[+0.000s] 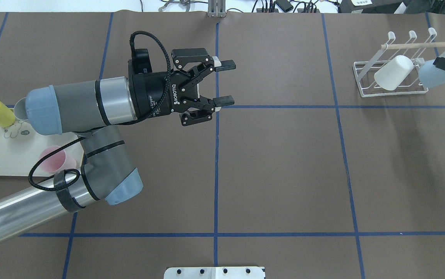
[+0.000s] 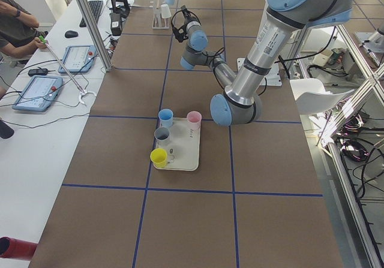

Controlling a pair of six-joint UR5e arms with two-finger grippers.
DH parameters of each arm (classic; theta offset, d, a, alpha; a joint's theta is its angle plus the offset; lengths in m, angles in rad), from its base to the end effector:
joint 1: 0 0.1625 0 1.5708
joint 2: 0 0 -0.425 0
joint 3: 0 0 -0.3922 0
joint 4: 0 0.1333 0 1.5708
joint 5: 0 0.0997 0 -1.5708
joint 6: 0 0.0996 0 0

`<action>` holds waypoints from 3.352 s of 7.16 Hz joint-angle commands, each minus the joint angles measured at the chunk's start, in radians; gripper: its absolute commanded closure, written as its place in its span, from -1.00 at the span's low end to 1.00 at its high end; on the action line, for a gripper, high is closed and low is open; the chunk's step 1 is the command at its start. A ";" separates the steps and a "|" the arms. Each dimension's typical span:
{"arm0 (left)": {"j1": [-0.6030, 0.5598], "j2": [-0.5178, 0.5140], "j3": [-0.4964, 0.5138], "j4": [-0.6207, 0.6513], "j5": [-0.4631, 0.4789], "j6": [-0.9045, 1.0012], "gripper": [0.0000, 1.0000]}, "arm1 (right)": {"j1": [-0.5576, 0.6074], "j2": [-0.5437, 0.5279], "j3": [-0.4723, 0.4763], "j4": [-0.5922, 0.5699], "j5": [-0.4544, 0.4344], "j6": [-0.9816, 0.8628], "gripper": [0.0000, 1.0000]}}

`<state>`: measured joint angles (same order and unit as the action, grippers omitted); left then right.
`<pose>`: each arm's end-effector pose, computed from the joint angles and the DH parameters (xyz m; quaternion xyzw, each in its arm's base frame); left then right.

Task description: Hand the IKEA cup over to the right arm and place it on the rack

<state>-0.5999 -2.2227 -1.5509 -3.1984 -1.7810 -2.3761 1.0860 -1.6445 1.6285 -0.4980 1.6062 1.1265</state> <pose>0.4203 -0.4238 0.1298 -0.1367 0.8900 -0.2019 0.3853 -0.1166 -0.4998 0.5547 0.3381 -0.3742 0.2638 0.8222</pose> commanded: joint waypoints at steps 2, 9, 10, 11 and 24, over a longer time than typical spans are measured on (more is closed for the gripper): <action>0.000 0.000 0.002 0.000 0.000 0.000 -0.57 | 0.006 0.005 0.005 0.004 0.021 -0.001 1.00; 0.005 -0.002 0.006 0.000 0.012 0.000 -0.57 | 0.020 0.013 0.048 -0.031 0.027 -0.001 1.00; 0.005 0.000 0.006 0.000 0.012 0.000 -0.57 | 0.020 0.031 0.045 -0.048 0.027 -0.002 1.00; 0.005 0.000 0.006 -0.001 0.012 0.000 -0.57 | 0.020 0.031 0.042 -0.047 0.027 -0.004 1.00; 0.005 0.000 0.017 0.000 0.012 0.000 -0.57 | 0.020 0.107 -0.091 -0.047 0.076 -0.039 1.00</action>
<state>-0.5945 -2.2227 -1.5341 -3.1984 -1.7687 -2.3761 1.1060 -1.5432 1.5457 -0.5438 1.6610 1.0880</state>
